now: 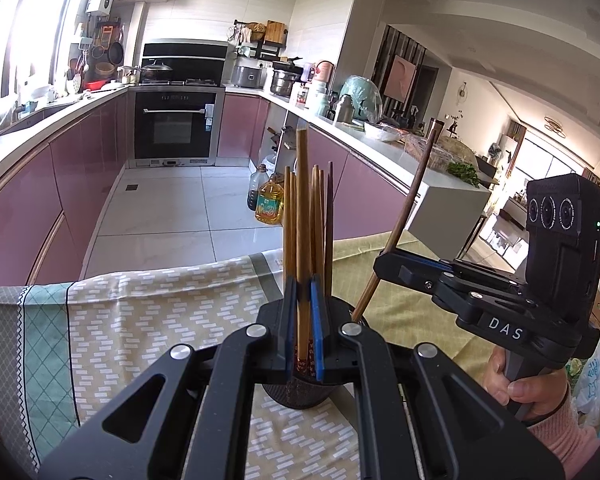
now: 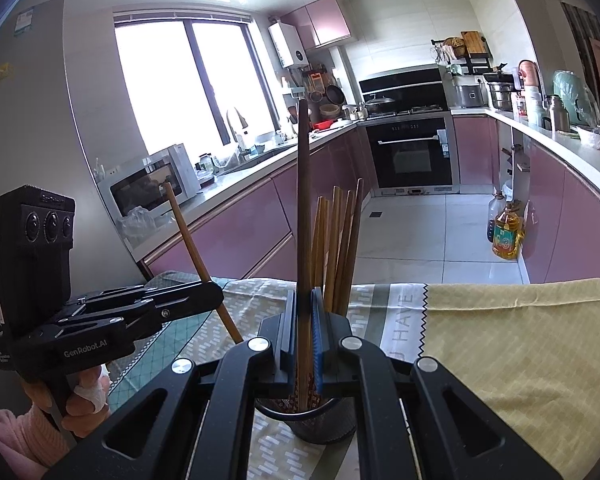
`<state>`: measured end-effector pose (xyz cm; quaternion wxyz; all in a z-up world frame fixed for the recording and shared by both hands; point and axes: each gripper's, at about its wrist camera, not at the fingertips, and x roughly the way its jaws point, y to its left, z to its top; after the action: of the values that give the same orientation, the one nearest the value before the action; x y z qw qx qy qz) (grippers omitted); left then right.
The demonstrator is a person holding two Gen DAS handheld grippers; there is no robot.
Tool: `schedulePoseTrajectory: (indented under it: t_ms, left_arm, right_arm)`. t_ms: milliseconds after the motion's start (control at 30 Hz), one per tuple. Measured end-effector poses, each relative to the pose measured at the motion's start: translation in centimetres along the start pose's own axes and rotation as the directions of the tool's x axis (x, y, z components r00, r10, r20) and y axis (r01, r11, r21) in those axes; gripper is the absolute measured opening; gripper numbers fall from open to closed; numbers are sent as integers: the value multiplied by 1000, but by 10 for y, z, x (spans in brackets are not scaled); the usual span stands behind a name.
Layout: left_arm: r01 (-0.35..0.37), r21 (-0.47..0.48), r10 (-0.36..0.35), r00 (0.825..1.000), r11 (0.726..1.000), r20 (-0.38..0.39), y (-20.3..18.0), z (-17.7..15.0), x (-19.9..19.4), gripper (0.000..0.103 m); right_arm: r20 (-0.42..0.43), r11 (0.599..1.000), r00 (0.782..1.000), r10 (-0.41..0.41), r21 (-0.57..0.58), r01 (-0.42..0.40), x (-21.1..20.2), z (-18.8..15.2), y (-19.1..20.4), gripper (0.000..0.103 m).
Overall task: Organize utensils
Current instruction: 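Push both held chopsticks down into the mesh cup with both grippers, then open both grippers to release the chopsticks and pull back from the cup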
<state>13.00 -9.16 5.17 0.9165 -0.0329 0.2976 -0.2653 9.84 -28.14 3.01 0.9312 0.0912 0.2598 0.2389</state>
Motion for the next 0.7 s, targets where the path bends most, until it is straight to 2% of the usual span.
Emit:
schedulePoseTrajectory:
  t_ms: [700]
  left_arm:
    - [-3, 5, 3, 1000, 1000, -31, 6, -3, 27, 7]
  right_arm:
    - [-32, 1000, 999, 2, 25, -1, 13, -6, -9, 6]
